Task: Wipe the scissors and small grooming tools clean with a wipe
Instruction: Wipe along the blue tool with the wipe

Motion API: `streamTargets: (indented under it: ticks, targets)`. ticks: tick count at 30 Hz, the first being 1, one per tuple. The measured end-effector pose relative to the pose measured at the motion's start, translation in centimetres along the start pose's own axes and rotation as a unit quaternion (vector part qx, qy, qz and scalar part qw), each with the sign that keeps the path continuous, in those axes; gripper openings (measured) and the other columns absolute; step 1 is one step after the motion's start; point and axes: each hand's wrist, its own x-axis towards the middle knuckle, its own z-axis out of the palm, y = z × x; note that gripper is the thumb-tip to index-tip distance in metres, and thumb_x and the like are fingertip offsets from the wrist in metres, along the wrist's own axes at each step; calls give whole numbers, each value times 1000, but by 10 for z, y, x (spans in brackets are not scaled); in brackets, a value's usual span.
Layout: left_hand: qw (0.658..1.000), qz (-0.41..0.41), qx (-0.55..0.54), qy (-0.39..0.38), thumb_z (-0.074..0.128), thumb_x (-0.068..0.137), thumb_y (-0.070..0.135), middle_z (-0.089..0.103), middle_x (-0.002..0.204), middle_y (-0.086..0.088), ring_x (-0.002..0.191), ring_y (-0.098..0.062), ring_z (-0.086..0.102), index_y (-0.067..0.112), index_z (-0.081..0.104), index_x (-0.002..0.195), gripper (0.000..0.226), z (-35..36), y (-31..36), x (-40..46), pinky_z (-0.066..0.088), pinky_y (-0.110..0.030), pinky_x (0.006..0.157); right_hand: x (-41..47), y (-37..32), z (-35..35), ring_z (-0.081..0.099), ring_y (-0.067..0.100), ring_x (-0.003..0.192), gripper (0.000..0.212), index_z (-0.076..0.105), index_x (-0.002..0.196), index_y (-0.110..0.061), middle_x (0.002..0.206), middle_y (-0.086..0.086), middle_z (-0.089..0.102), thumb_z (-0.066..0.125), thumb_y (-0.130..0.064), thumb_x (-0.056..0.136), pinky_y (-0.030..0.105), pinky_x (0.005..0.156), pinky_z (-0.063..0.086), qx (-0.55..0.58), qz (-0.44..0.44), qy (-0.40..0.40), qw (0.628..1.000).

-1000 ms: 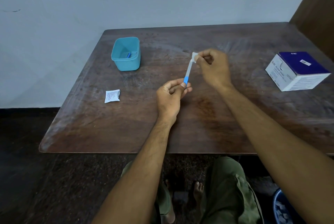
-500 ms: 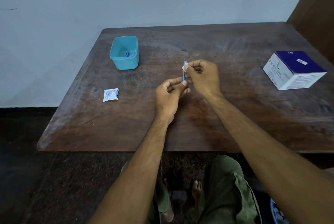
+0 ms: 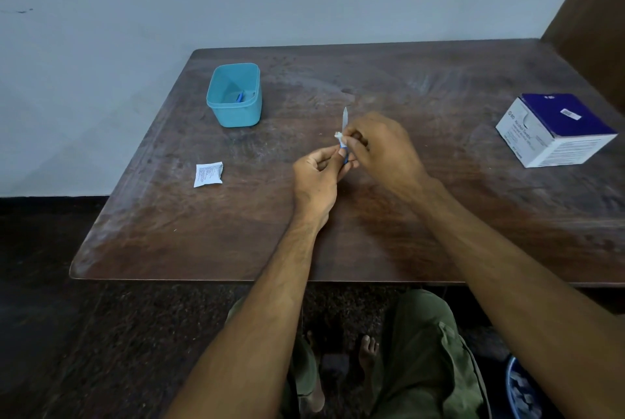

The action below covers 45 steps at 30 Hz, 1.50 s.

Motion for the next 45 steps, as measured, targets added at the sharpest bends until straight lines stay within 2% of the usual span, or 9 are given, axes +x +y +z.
streamTargets:
  ticks: [7, 12, 17, 24, 30, 33, 37, 41, 45]
  targets:
    - [1000, -9, 22, 5, 61, 93, 7, 74, 79, -8, 76, -18, 73, 1, 70, 96, 11, 0, 2, -1, 55, -15, 67, 20, -4, -7, 58, 30, 95, 26, 66, 103, -4, 107, 12, 60, 49, -24, 100, 44, 80, 47, -75, -5, 7, 997]
    - [1000, -3, 20, 4, 60, 93, 7, 74, 74, -4, 73, -16, 72, 2, 70, 92, 11, 1, 2, -2, 54, -14, 64, 14, -2, -7, 58, 32, 97, 24, 64, 103, -4, 109, 12, 60, 47, -20, 99, 44, 80, 46, -102, -48, -42, 993]
    - [1000, -10, 29, 1, 60, 93, 7, 74, 74, -4, 72, -17, 73, 6, 69, 92, 9, 1, 2, -2, 53, -12, 62, 26, -1, -17, 57, 32, 97, 27, 66, 102, 1, 106, 16, 61, 51, -20, 99, 43, 82, 45, -80, -24, -17, 996]
    - [1000, -7, 27, 0, 58, 94, 6, 74, 73, -3, 71, -15, 73, -2, 67, 99, 13, 1, 2, -2, 53, -13, 64, 18, -2, -13, 57, 30, 97, 17, 65, 98, 0, 102, 14, 61, 52, -11, 95, 40, 83, 43, -67, -51, -54, 995]
    - [999, -7, 38, -9, 59, 94, 8, 75, 75, -4, 74, -17, 73, 6, 68, 96, 9, 1, 4, -5, 53, -13, 64, 27, 3, -16, 58, 29, 91, 21, 65, 99, 1, 102, 15, 62, 54, -16, 97, 44, 81, 47, -43, -26, 2, 999]
    - [999, -4, 32, -6, 59, 94, 9, 75, 77, -4, 75, -18, 73, 6, 68, 98, 10, 0, 4, -4, 53, -13, 63, 26, 5, -10, 60, 23, 86, 16, 67, 96, -1, 96, 11, 65, 57, -13, 95, 34, 77, 48, 6, -4, 47, 999]
    - [1000, -6, 21, 0, 60, 94, 9, 76, 84, -7, 80, -21, 74, 1, 65, 104, 15, 0, 2, -2, 56, -16, 66, 8, 8, -6, 64, 10, 78, 8, 70, 91, -9, 88, -1, 71, 62, -11, 90, 18, 70, 49, 135, 90, 117, 980]
    - [1000, -12, 25, -5, 58, 94, 5, 74, 84, -7, 79, -17, 73, -3, 67, 105, 16, 2, 2, -1, 54, -15, 66, -8, 5, 0, 65, 16, 75, 9, 72, 89, -10, 85, 3, 71, 66, -16, 88, 36, 74, 53, 90, 43, 33, 994]
    - [999, -7, 33, -18, 56, 94, 2, 75, 78, 1, 78, -9, 72, 4, 69, 99, 14, 0, 3, -3, 53, -13, 67, -17, 4, 3, 60, 20, 82, 9, 70, 93, -8, 90, 5, 66, 62, -11, 90, 41, 76, 50, 39, 11, 17, 999]
